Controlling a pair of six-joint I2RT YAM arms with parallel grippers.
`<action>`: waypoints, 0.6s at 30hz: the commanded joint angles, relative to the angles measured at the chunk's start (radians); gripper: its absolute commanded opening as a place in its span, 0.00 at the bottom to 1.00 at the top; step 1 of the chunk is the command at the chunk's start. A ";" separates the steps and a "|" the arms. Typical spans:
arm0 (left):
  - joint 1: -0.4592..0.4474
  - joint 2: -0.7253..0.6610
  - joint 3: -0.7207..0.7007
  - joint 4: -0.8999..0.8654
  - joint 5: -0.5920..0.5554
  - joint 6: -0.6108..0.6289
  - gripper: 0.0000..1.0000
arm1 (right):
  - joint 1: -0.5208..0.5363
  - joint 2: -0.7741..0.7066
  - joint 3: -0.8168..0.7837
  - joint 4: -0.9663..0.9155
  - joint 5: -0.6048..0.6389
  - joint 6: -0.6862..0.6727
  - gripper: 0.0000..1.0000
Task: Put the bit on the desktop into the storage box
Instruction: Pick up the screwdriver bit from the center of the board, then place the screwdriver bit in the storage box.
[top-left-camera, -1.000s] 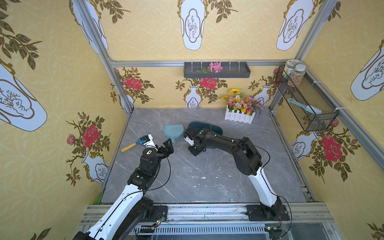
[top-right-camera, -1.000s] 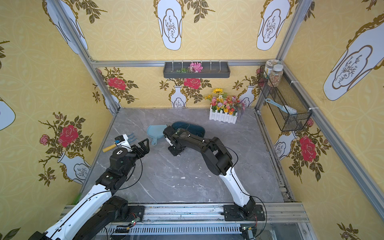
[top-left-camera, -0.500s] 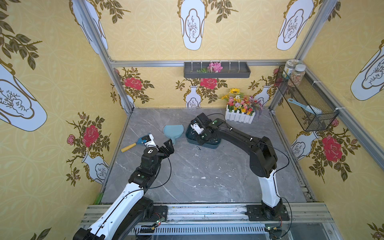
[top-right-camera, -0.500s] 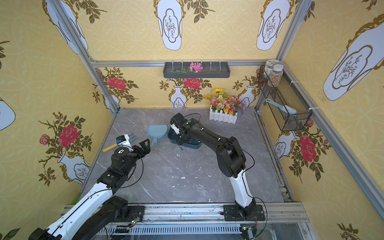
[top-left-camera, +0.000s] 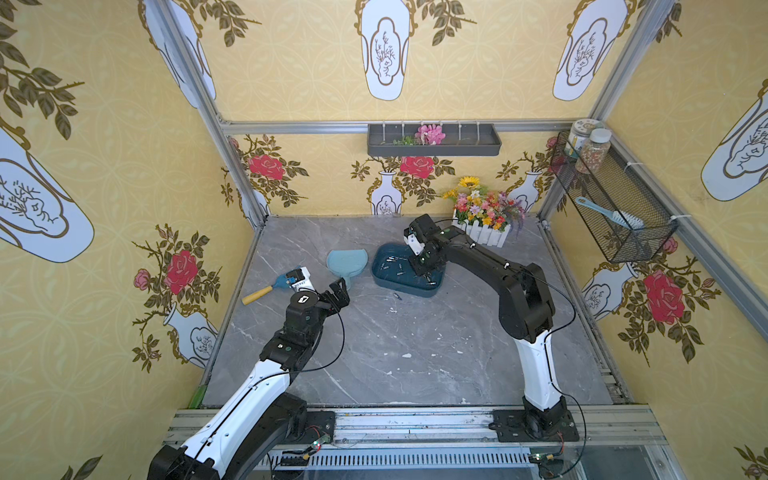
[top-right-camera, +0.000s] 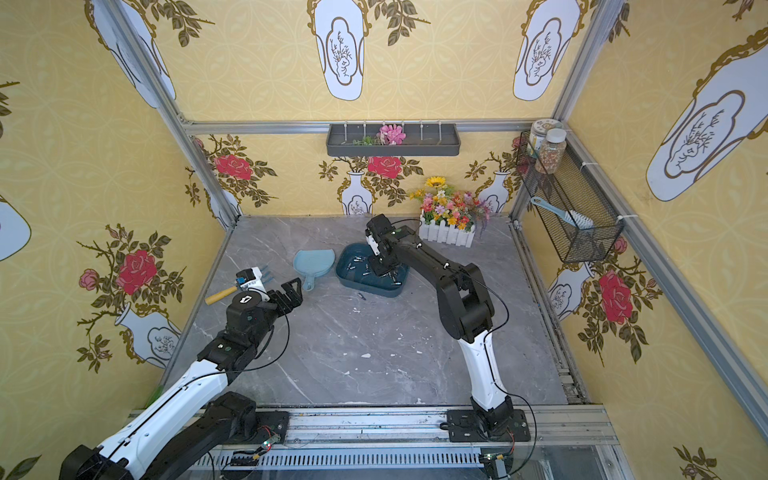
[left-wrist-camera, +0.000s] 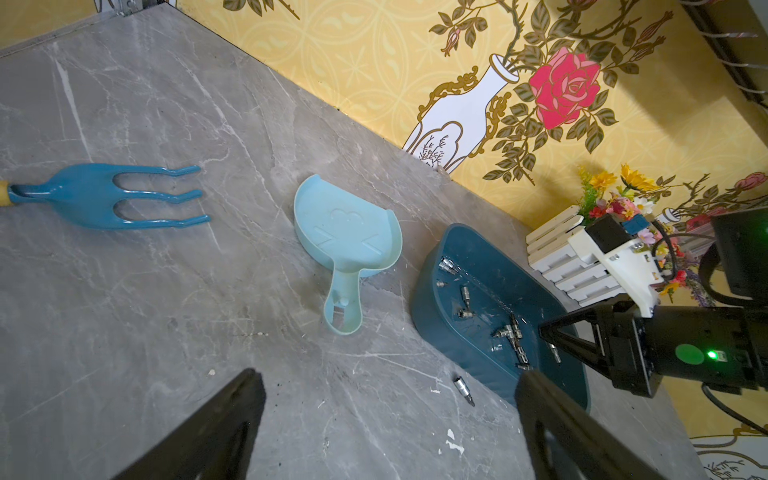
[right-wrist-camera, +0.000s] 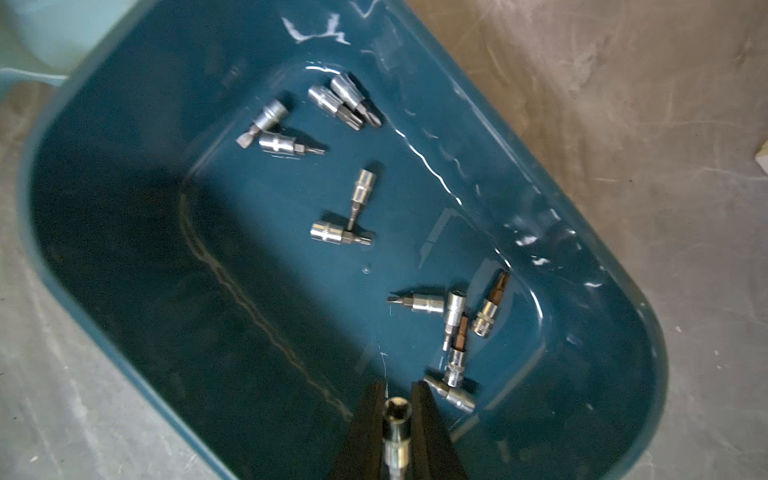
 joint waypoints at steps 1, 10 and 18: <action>0.001 0.020 0.003 0.050 0.012 0.018 1.00 | -0.018 0.011 0.011 -0.009 0.025 -0.014 0.16; 0.003 0.048 0.010 0.064 0.026 0.020 1.00 | -0.045 0.011 -0.009 -0.003 0.030 -0.016 0.16; 0.004 0.042 0.006 0.062 0.027 0.017 1.00 | -0.051 0.006 -0.020 0.004 0.034 -0.017 0.18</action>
